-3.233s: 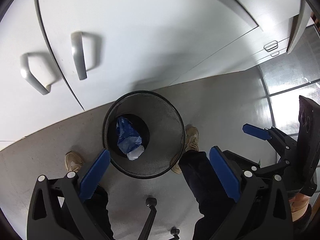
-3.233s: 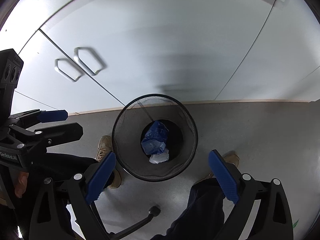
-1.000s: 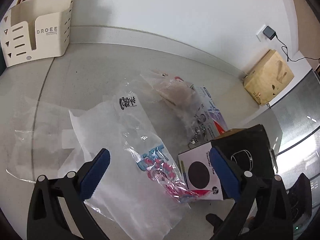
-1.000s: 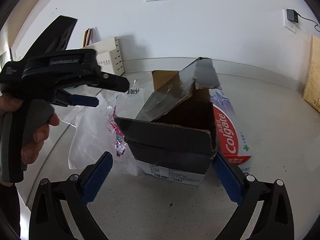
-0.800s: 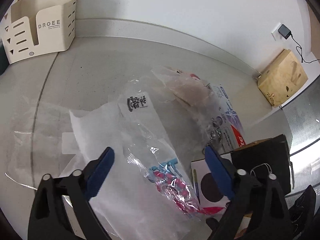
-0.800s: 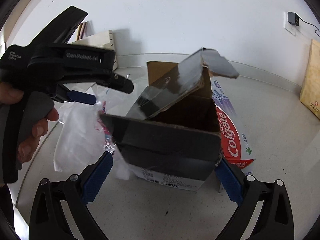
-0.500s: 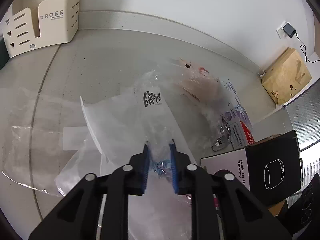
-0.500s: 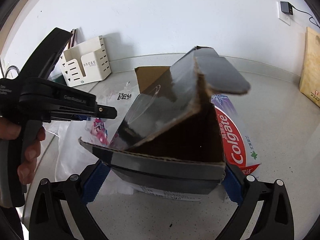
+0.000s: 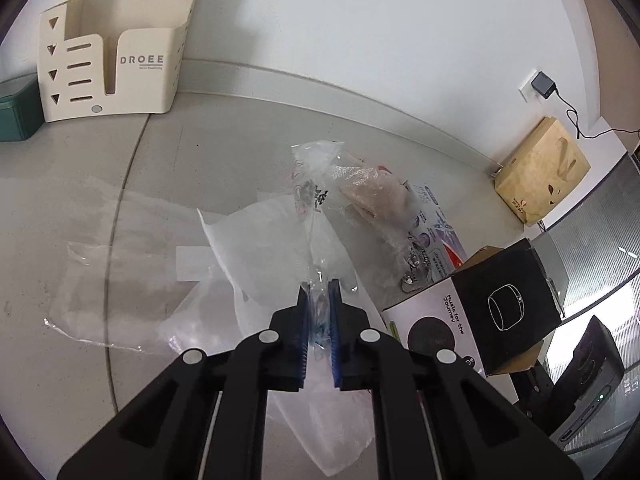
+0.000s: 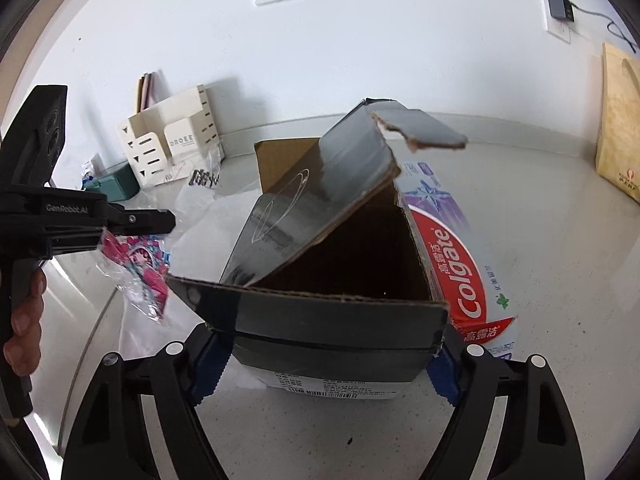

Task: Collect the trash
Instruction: 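Grasp the black speaker box with the right tool while the left tool grasps a clear wrapper, then carry the speaker box and clear wrapper down toward the wastebasket with both tools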

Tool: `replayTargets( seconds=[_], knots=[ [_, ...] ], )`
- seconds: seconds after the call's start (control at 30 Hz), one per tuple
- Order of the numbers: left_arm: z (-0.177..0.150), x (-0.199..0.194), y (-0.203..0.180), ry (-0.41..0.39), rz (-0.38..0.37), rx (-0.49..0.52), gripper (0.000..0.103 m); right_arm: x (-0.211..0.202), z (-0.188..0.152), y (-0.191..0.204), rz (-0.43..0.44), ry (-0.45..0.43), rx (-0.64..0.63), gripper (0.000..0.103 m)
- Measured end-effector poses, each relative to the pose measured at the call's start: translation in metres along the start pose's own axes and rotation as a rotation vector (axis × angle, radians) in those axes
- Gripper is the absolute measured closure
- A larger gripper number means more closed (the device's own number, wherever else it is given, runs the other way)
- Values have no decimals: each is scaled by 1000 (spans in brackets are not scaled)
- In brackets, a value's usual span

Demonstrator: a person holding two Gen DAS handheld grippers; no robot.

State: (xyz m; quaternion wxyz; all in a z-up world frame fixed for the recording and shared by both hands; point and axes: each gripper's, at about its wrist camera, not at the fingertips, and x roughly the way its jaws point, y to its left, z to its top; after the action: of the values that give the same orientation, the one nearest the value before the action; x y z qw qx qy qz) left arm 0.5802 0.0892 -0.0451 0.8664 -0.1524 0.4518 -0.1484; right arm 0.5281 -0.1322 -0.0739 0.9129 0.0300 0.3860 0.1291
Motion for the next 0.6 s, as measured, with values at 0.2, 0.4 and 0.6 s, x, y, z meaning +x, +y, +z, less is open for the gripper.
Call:
replayTargets(
  seconds=[0.2,0.4,0.6],
  knots=[
    [-25,-47,-1,-56,-36,43,93,-38,-1,15,12,-74,-66,20],
    [-54,-84,-6,-82,-34,59,93,-65,-6,34,30,-94,-132,20],
    [-85,-110,-15,-99,6,84,93,-95,-22,45,60,-91,-177,20]
  ],
)
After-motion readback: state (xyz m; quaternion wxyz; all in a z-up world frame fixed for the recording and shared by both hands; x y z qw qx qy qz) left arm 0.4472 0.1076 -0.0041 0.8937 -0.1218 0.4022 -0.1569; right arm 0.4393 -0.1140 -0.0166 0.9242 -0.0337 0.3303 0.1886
